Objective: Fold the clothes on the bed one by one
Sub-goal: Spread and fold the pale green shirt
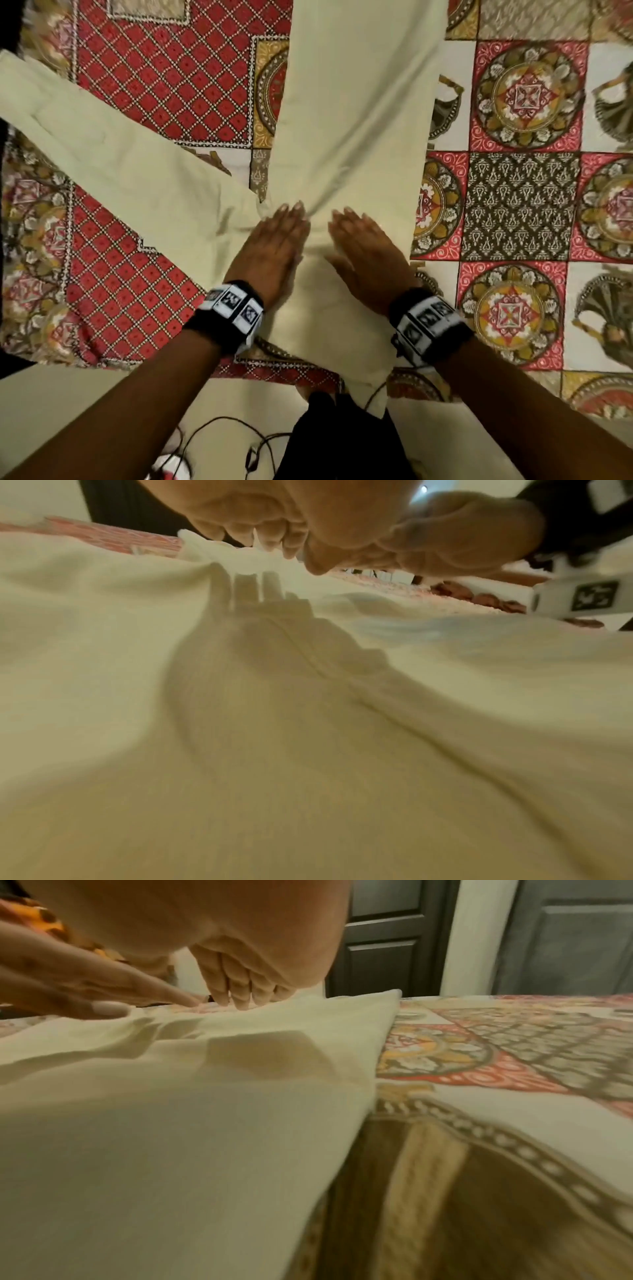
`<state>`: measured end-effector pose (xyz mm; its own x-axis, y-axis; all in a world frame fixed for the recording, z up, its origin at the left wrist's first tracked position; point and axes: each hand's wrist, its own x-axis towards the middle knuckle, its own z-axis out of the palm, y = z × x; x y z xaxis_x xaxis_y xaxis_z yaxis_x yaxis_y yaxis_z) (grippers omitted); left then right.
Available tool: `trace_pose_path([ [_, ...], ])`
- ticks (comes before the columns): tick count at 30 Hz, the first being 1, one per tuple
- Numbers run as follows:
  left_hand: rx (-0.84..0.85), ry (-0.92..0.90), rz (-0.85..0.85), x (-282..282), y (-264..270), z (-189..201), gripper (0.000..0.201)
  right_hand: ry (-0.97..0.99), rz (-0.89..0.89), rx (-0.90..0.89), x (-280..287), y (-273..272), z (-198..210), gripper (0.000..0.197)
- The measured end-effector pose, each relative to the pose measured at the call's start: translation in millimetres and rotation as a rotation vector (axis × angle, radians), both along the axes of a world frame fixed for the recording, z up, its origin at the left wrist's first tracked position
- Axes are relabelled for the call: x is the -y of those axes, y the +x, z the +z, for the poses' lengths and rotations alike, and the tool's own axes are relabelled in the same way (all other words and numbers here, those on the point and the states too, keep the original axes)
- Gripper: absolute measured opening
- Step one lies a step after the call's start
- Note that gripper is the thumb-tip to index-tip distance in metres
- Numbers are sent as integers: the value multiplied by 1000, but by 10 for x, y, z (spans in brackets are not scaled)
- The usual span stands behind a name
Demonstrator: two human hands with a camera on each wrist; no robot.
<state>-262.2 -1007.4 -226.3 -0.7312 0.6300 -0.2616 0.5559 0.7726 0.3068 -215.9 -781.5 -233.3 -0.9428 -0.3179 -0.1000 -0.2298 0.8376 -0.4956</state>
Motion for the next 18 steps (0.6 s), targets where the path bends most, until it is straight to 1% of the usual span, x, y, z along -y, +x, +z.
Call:
trace_pose_path([
  [1, 53, -45, -10, -42, -154, -36, 62, 15, 41, -3, -1, -185, -58, 54],
  [2, 107, -97, 16, -40, -307, -69, 64, 39, 70, 1, -44, -331, -134, 52],
  [3, 139, -145, 49, 9, -424, -98, 69, 68, 95, 8, -114, -406, -212, 53],
  [5, 119, -215, 74, 152, -613, -162, 85, 130, 134, -8, -320, -455, -316, 63],
  [6, 107, -238, 85, 212, -669, -180, 95, 156, 118, -25, -404, -434, -335, 71],
  [8, 100, -252, 154, 262, -741, -179, 118, 187, -4, -21, -480, -387, -335, 89],
  [9, 98, -256, 192, 256, -758, -170, 125, 203, -60, -1, -477, -373, -334, 95],
  [11, 95, -253, 231, 235, -743, -171, 131, 226, -109, 31, -443, -345, -330, 103],
  [13, 81, -203, 269, 210, -752, -119, 126, 208, -103, 31, -456, -335, -343, 104],
  [14, 50, -162, 275, 180, -787, -67, 118, 184, -100, 24, -498, -349, -340, 101],
  [15, 0, -120, 252, 126, -837, -8, 105, 157, -105, 12, -553, -377, -323, 97],
  [17, -87, -56, 108, -48, -941, 70, 75, 118, -104, -51, -657, -492, -259, 82],
  [18, -98, -38, 12, -143, -999, 76, 66, 118, -76, -96, -708, -579, -216, 74],
])
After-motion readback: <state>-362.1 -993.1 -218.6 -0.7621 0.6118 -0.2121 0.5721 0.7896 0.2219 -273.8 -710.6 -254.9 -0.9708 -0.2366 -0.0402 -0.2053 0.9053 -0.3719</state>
